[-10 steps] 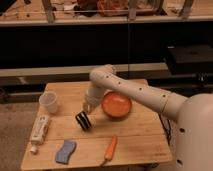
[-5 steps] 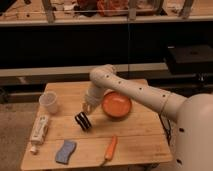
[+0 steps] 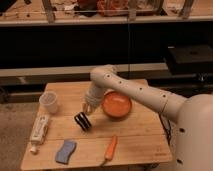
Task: Knock the eraser over
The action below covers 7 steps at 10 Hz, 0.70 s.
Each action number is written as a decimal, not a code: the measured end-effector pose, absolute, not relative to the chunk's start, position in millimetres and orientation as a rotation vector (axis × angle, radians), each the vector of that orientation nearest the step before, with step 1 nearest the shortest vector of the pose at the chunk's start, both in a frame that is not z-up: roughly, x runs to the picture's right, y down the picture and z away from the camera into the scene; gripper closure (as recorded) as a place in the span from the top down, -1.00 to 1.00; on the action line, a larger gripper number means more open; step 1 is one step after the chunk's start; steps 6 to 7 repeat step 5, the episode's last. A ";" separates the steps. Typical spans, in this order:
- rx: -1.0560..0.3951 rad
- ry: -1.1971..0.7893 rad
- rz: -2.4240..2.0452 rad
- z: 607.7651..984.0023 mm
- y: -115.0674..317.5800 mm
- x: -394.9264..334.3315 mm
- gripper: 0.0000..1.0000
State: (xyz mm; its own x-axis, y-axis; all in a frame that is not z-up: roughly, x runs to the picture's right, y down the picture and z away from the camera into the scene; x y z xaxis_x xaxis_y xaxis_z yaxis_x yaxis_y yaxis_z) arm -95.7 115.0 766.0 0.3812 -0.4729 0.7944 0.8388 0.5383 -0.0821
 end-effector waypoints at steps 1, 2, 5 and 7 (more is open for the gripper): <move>-0.531 -0.806 -0.890 765.9 115.6 -97.2 -0.98; -0.532 -0.810 -0.894 765.6 115.7 -99.4 -0.98; -0.536 -0.822 -0.900 764.2 117.4 -98.8 -0.98; -0.536 -0.822 -0.900 764.2 117.4 -98.8 -0.98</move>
